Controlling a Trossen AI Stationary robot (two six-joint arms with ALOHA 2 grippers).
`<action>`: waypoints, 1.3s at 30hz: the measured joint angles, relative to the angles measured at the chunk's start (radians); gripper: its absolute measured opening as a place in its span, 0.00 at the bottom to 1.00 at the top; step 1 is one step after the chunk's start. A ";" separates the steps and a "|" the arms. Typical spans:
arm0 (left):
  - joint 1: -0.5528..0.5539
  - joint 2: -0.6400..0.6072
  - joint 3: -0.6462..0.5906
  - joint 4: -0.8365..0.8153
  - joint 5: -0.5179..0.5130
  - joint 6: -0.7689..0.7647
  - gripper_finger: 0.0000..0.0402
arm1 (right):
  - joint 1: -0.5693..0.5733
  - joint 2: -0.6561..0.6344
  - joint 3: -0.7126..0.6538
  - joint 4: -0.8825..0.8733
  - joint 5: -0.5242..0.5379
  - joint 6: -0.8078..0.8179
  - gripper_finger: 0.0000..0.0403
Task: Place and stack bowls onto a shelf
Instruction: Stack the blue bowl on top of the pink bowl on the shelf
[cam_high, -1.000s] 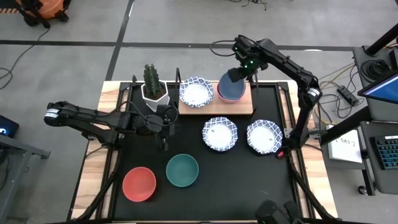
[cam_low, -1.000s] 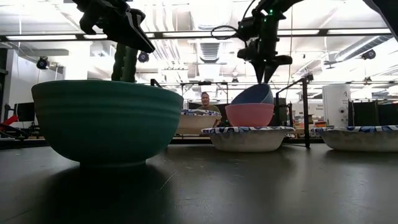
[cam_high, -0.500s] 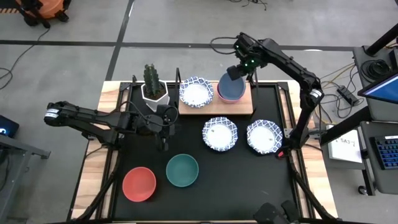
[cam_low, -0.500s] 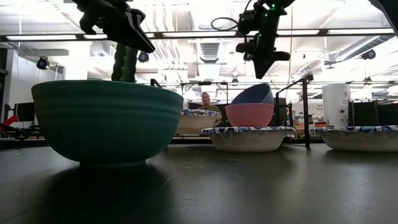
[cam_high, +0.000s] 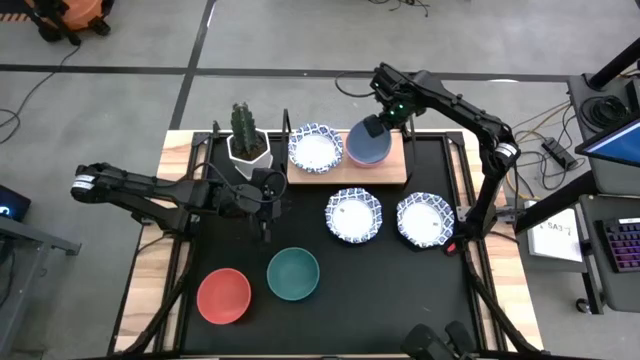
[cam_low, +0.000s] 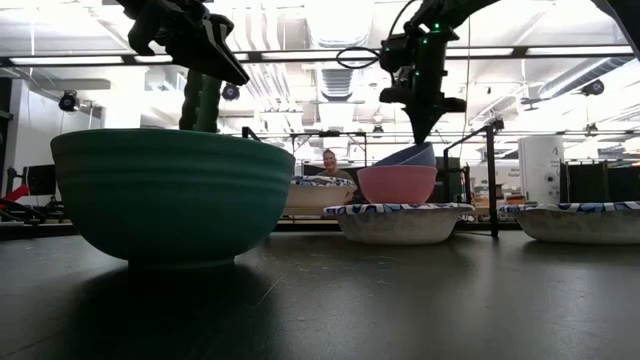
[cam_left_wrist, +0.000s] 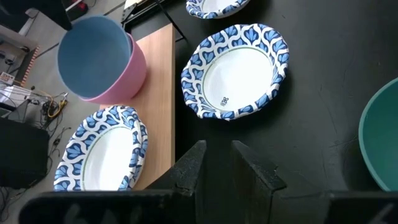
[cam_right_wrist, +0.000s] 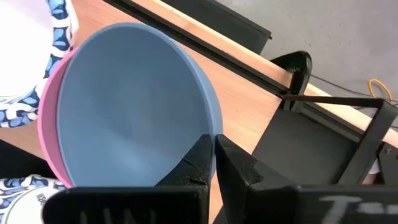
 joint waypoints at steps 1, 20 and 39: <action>0.000 0.000 0.000 0.000 0.000 0.000 0.14 | 0.000 0.000 0.000 0.010 -0.001 0.000 0.02; 0.000 0.000 0.000 -0.001 0.000 0.000 0.14 | 0.017 0.002 -0.078 0.085 0.048 -0.016 0.02; 0.000 0.000 0.000 0.000 0.000 0.000 0.14 | 0.020 -0.130 -0.058 0.078 0.051 0.008 0.02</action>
